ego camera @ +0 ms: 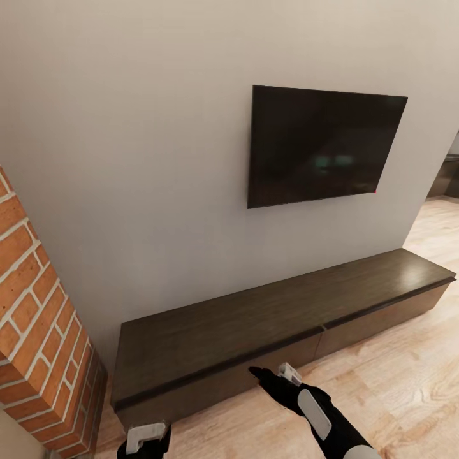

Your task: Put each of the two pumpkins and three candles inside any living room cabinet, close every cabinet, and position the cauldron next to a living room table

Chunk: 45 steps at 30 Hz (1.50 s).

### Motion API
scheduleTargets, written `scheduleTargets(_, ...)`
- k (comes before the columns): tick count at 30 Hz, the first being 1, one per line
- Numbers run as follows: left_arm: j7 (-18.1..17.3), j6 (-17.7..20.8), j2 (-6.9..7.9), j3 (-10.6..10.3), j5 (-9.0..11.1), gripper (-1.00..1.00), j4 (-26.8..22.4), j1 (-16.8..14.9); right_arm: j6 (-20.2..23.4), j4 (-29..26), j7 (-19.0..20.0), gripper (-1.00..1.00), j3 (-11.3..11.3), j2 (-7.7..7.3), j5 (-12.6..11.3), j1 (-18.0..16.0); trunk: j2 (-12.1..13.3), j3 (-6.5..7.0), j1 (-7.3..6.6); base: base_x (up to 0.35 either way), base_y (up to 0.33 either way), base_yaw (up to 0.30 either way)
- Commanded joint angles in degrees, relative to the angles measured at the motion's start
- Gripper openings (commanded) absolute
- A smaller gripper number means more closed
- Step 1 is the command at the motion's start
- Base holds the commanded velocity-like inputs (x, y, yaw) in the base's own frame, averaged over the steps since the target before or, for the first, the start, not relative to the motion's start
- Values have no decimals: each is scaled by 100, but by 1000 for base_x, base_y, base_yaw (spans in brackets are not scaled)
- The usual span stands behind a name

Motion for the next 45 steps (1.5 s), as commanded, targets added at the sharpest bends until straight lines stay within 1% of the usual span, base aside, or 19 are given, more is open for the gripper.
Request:
scheduleTargets(1,0,-26,1,-17,51,100,-117,110,50,148,17,100,-147,-4,-157,-116,-3,-5,0,0,0,0)
scheduleTargets(2,-2,-28,1,-17,52,100,-155,153,59,240,22,100,-226,-5,-224,-173,-3,-5,0,0,0,0)
scheduleTargets(3,-4,-30,0,-17,54,100,-204,217,61,443,29,100,-369,-12,-332,-295,-3,-5,0,0,0,0)
scheduleTargets(4,-5,-31,0,-16,54,100,-221,240,59,552,32,100,-430,-20,-373,-362,-3,-5,0,0,0,0)
scheduleTargets(5,-6,-30,0,-16,55,100,-247,273,56,764,35,100,-532,-55,-434,-498,-3,-5,0,0,0,0)
scheduleTargets(7,-7,-28,-9,-18,55,100,-280,302,39,1010,39,100,-665,-109,-484,-662,-3,-5,0,0,0,0)
scheduleTargets(9,-3,-22,-13,-21,57,100,-301,317,-14,1142,39,100,-762,-142,-510,-757,-3,-5,0,0,0,0)
scheduleTargets(11,-2,-19,-16,-24,57,100,-314,324,-85,1214,36,100,-813,-159,-523,-806,-3,-5,0,0,0,0)
scheduleTargets(16,-1,-17,-18,-31,59,100,-328,336,-193,1278,40,100,-850,-159,-538,-846,-3,-5,0,0,0,0)
scheduleTargets(28,-6,-8,-18,-33,54,100,-337,334,-271,1286,71,100,-845,-145,-535,-857,-484,-221,263,0,0,0)
scheduleTargets(31,-7,-8,-18,-29,56,100,-339,334,-346,1292,303,100,-830,-151,-521,-857,-604,-275,329,0,0,0)
scheduleTargets(34,-7,-7,-18,-31,56,100,-340,334,-385,1294,452,100,-803,-151,-486,-857,-725,-329,395,0,0,0)
scheduleTargets(45,-8,-7,-18,-40,40,100,-334,335,-415,1299,557,100,-779,-152,-449,-857,-1166,-526,637,0,0,0)
